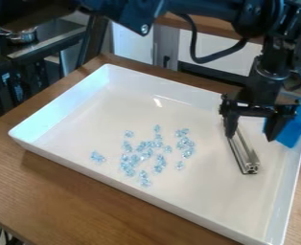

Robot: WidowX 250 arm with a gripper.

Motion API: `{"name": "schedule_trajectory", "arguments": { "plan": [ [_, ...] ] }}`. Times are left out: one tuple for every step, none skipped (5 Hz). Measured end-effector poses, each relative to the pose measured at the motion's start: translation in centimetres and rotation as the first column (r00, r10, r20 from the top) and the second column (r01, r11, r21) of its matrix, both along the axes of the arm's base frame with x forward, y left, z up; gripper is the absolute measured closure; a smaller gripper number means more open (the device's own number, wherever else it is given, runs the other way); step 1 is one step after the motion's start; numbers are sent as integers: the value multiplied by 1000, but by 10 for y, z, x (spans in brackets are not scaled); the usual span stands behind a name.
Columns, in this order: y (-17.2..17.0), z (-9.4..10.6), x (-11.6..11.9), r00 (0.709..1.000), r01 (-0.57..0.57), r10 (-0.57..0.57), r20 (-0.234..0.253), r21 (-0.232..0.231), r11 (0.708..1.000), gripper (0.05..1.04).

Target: Sweep into pile

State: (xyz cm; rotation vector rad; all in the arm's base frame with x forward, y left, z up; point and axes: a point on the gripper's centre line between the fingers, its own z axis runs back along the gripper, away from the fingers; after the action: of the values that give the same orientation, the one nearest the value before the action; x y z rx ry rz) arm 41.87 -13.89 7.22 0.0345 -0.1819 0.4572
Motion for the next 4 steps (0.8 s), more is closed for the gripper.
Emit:
{"name": "schedule_trajectory", "arguments": {
  "plan": [
    [1, -3, 0, 1000, 20, -20, -8, 1, 1000, 84],
    [7, -16, 0, 999, 16, -15, -38, 16, 1000, 84],
    [15, -29, 0, 997, 9, -6, -75, 37, 999, 84],
    [16, -31, 0, 997, 17, -14, -80, 43, 999, 132]
  ]
}}
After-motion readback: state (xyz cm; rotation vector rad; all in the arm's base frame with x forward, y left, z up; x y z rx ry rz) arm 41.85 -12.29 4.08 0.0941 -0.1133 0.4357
